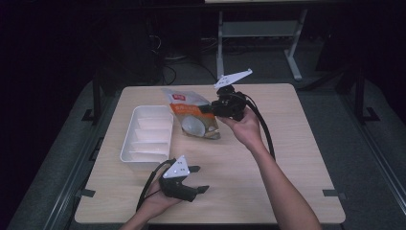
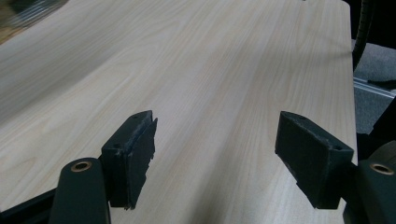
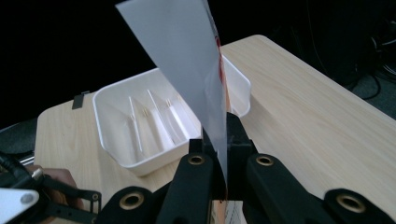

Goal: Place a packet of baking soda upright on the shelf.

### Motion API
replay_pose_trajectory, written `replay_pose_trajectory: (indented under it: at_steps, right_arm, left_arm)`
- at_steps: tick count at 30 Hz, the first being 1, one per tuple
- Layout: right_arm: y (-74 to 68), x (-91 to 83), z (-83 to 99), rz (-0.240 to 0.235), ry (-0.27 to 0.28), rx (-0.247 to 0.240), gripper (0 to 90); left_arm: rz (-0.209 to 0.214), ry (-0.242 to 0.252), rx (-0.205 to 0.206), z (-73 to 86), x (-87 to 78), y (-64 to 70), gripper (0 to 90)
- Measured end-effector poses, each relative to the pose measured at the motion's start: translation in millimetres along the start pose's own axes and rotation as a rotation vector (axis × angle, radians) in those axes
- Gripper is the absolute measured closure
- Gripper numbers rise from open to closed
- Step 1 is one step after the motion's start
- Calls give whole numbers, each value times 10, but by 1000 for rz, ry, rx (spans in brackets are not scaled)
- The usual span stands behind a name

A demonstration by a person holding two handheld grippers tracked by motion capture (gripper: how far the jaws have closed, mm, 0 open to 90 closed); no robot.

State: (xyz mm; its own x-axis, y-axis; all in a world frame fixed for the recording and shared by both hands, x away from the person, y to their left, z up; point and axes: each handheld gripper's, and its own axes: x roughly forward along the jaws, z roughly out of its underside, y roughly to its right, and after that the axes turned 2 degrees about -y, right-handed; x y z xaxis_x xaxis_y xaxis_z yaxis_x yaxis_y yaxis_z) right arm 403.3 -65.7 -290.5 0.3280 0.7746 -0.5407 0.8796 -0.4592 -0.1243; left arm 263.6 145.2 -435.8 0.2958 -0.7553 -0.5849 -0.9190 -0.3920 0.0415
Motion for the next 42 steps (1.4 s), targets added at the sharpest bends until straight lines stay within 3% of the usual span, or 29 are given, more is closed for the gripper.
replay_pose_trajectory:
  at_steps: [4,19,25,42]
  right_arm:
    - [-24,80,-96,-22,1,-14,900]
    - [-142,373,-452,-84,29,-58,900]
    - [-204,605,-600,-118,29,-76,900]
    - [-294,1148,-705,-182,8,-87,899]
  left_arm:
    - [3,14,-9,9,-6,24,275]
    - [27,5,27,25,61,122,269]
    - [24,2,28,34,52,120,259]
    - [20,13,34,51,6,88,258]
